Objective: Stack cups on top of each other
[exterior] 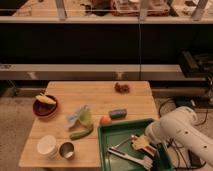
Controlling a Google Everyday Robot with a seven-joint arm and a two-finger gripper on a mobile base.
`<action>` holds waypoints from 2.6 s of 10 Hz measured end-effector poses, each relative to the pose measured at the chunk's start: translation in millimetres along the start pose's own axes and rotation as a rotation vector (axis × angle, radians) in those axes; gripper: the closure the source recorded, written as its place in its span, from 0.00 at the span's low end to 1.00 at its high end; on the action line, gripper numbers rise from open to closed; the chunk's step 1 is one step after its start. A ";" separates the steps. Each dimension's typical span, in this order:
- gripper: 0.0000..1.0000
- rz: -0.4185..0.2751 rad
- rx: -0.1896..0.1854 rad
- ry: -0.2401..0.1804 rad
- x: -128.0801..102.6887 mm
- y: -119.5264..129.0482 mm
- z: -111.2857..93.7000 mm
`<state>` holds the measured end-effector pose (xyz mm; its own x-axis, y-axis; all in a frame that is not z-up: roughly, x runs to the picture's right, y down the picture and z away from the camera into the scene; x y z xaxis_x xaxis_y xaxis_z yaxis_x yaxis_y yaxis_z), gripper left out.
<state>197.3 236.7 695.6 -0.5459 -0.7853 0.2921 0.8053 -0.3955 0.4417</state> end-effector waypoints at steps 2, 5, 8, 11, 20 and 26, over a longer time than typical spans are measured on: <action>0.20 0.000 0.000 0.000 0.0 0.0 0.0; 0.20 -0.021 -0.006 0.011 6.2 -0.5 -2.8; 0.20 -0.116 -0.015 0.061 63.3 -20.3 -16.1; 0.20 -0.215 -0.022 0.103 134.4 -65.1 -18.9; 0.20 -0.368 0.037 0.077 316.7 -180.5 55.2; 0.20 -0.280 -0.024 0.030 327.1 -147.2 77.1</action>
<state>-117.6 74.8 791.6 -0.7410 -0.6575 0.1363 0.6297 -0.6100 0.4810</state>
